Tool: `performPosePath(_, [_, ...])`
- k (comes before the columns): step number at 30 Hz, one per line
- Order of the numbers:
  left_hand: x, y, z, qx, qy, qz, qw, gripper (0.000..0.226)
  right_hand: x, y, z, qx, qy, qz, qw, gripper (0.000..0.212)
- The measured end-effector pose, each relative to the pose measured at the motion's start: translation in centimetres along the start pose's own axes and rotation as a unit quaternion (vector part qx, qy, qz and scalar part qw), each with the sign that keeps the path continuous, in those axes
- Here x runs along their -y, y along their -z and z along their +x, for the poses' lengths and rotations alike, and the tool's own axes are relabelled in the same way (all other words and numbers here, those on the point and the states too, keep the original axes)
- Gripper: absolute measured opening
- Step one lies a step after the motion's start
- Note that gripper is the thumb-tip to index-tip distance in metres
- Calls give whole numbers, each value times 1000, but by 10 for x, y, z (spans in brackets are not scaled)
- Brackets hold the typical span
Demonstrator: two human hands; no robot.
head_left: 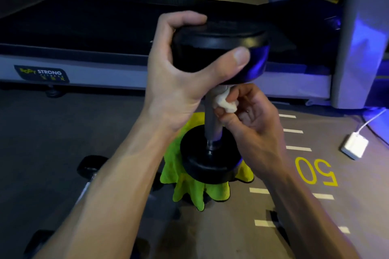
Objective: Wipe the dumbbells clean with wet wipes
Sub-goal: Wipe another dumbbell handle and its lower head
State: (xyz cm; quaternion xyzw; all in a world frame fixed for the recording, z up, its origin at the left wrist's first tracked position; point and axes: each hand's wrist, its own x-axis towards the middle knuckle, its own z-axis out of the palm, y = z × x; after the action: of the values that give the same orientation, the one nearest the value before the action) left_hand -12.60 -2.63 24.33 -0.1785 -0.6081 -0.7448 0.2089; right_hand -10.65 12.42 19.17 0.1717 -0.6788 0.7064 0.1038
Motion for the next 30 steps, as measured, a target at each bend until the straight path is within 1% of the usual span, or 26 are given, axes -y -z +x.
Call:
performPosePath(2, [0,4,9,17,-12,61,998,59,1,4,0,8,-13,-24,1000,28])
performPosePath(3, [-1,6,14,27,-21,91,995,58,0,7,-3,16,-19,-60,998,25])
performPosePath(4, [-1,9,19,32,-28,111,993,57,-4,10,-9,28,-27,-112,993,20])
performPosePath(6, [0,14,25,25,-25,119,992,56,-11,17,-28,55,-29,-231,971,8])
performPosePath(7, [2,16,26,21,-24,118,992,56,-12,19,-38,66,-17,-264,962,7])
performPosePath(9, [6,18,28,21,-18,126,992,55,-13,22,-50,81,21,-298,951,16])
performPosePath(10, [6,17,28,21,-13,137,990,56,-12,23,-52,82,40,-331,939,18])
performPosePath(12, [5,15,30,18,-8,153,988,59,-11,21,-50,66,52,-389,918,18])
performPosePath(14, [5,15,31,14,-3,154,988,56,-11,13,-42,48,48,-402,913,11])
performPosePath(15, [6,15,32,14,-1,154,988,53,-9,8,-34,37,60,-401,914,8])
performPosePath(18, [6,19,35,17,1,155,988,49,1,-7,-1,-33,133,-386,912,4])
performPosePath(20, [6,20,37,27,5,158,987,50,4,-15,9,-72,166,-368,912,3])
performPosePath(22, [6,21,37,32,8,156,987,48,-5,-15,-6,-53,150,-395,905,3])
performPosePath(24, [7,22,37,30,7,149,988,50,-11,-11,-22,-2,100,-416,904,8])
performPosePath(25, [8,23,38,29,6,148,988,53,-10,-8,-21,19,93,-423,901,8])
performPosePath(26, [8,24,38,32,7,150,988,55,-6,-7,-13,22,104,-437,893,7])
performPosePath(27, [8,23,39,38,10,152,988,55,0,-6,-3,5,128,-450,884,6])
performPosePath(30, [8,24,41,46,14,157,986,55,14,-12,24,-93,203,-455,862,10])
